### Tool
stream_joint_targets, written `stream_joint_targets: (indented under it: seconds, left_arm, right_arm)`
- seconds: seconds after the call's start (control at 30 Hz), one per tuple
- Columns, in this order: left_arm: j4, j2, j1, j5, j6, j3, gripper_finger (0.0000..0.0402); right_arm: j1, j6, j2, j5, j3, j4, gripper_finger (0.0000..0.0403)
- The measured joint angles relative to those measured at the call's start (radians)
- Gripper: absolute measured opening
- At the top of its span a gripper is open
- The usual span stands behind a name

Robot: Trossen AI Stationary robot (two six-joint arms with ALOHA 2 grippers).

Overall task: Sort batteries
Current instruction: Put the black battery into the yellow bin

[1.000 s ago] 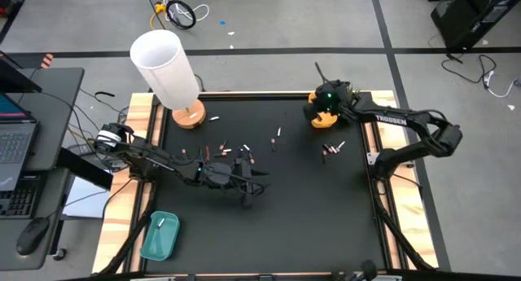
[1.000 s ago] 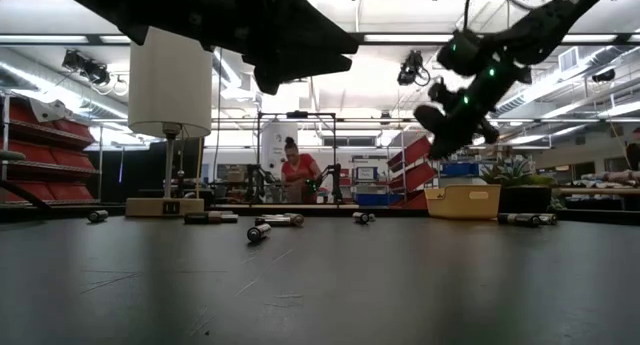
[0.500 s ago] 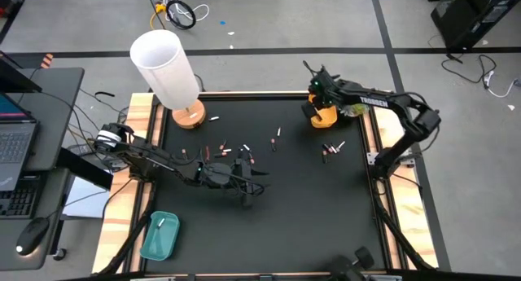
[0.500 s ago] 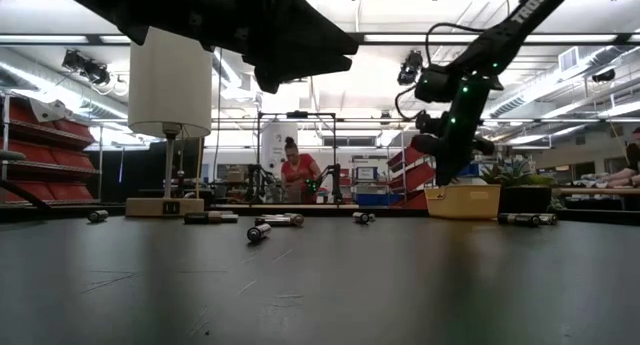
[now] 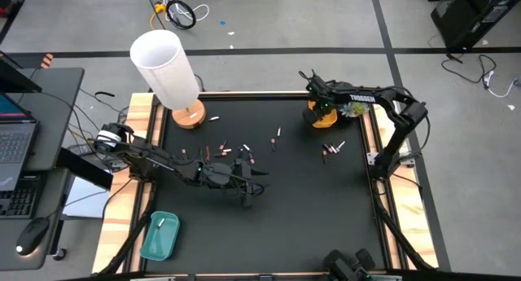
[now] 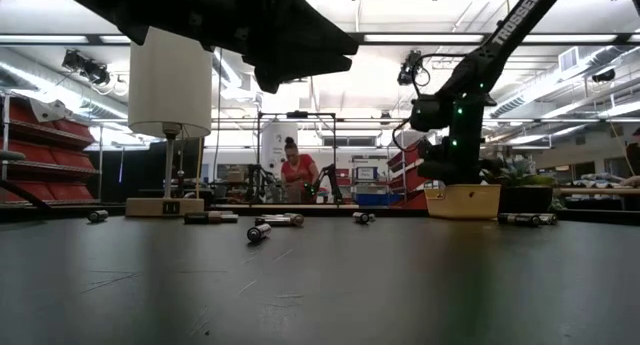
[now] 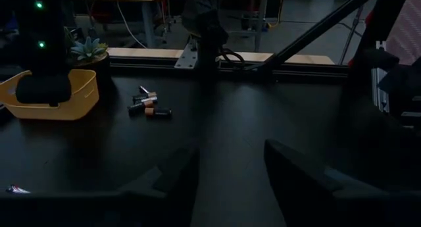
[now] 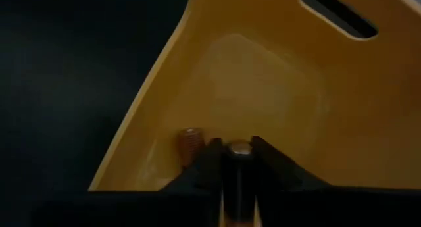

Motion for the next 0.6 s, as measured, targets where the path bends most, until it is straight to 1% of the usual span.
stream_joint_targets:
  seconds: [0.1, 0.2, 0.33, 0.4, 0.5, 0.6]
  left_arm:
    - [-0.002, 0.0, 0.0, 0.0, 0.0, 0.0, 0.0186]
    - [-0.002, 0.0, 0.0, 0.0, 0.0, 0.0, 0.0186]
    - [-0.004, 0.0, 0.0, 0.0, 0.003, 0.0, 0.0186]
    - [-0.006, 0.0, 0.0, 0.0, 0.004, 0.0, 0.0186]
    - [-0.017, 0.0, 0.0, -0.001, 0.005, 0.0, 0.0186]
    - [-0.034, 0.0, -0.007, -0.017, 0.003, 0.0, 0.0186]
  right_arm:
    - [-0.001, 0.008, -0.008, -0.001, 0.0, 0.006, 0.0122]
    - [-0.002, 0.011, -0.022, -0.01, 0.0, 0.0, 0.0149]
    - [0.001, 0.002, -0.056, -0.011, 0.028, -0.073, 0.015]
    - [0.015, -0.005, -0.1, -0.007, 0.057, -0.101, 0.0144]
    - [0.066, -0.021, -0.202, 0.005, 0.084, -0.096, 0.0136]
    - [0.148, -0.041, -0.337, 0.015, 0.088, -0.039, 0.0133]
